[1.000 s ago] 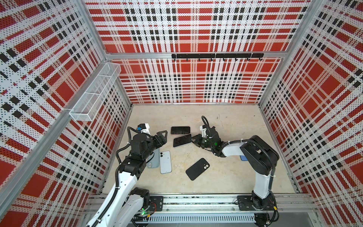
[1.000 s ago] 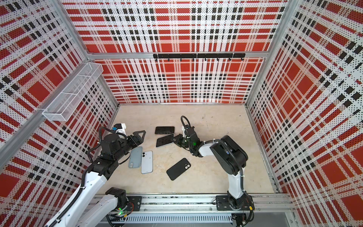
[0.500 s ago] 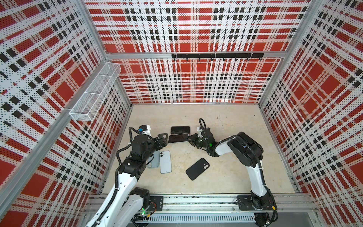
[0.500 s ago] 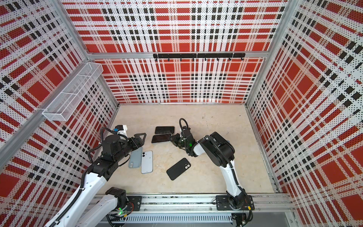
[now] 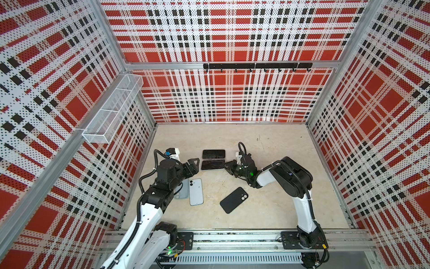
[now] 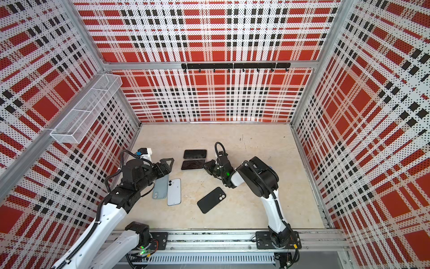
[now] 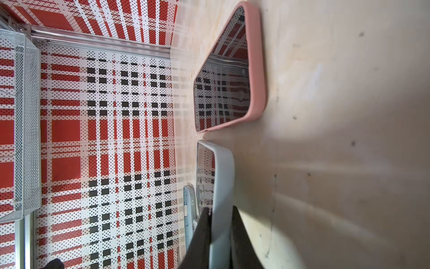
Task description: Put the phone into the phone case
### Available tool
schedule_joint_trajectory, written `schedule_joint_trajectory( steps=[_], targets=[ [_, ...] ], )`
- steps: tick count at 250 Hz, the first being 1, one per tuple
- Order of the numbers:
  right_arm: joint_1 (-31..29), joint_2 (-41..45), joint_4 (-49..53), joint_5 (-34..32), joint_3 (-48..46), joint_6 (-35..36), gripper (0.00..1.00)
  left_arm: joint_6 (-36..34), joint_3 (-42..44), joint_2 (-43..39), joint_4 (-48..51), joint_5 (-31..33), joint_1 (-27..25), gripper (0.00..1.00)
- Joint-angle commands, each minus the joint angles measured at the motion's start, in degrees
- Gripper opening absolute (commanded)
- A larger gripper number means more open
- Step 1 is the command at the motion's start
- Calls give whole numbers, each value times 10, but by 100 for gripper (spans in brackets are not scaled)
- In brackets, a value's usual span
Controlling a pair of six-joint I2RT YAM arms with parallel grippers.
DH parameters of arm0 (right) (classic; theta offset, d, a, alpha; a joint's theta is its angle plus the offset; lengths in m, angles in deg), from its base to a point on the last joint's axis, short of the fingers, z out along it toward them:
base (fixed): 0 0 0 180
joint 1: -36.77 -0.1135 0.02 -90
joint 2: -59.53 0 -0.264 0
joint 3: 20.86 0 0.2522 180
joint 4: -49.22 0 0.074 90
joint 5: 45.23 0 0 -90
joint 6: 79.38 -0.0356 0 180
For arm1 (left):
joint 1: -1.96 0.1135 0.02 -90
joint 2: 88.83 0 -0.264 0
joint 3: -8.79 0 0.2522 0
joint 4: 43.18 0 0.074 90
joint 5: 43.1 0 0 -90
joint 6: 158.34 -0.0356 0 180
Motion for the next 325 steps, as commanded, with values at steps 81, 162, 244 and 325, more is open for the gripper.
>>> schedule_joint_trajectory(
  steps=[81,162,244,325],
  targets=[
    [4,42,191,-35,24,73,43,-6,-22,-1,9,-4,0,82],
    [-18,66,459,-96,144,216,56,-5,-22,-10,18,-3,6,82],
    [-19,155,500,-148,136,281,58,-11,-48,-9,85,15,8,100],
    [-19,391,610,-241,89,444,59,88,-21,9,246,20,-13,99]
  ],
)
